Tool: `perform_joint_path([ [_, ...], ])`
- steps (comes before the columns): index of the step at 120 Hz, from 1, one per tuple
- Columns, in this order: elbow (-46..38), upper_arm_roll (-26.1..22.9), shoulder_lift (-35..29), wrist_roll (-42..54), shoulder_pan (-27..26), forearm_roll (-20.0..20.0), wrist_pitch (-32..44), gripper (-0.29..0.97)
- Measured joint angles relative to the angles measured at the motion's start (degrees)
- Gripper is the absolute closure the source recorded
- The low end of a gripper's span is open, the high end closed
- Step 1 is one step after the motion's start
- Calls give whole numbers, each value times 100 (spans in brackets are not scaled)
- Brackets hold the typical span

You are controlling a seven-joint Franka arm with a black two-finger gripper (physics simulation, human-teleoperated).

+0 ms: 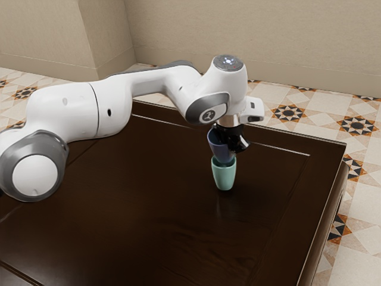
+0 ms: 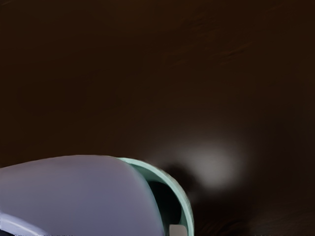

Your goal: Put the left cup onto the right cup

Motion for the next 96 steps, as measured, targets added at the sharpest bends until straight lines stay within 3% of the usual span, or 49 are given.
perform_joint_path([
  [72, -282, -4, 43, -167, 76, -21, 64, 76],
  [96, -282, 0, 51, -183, 78, -49, 105, 35],
])
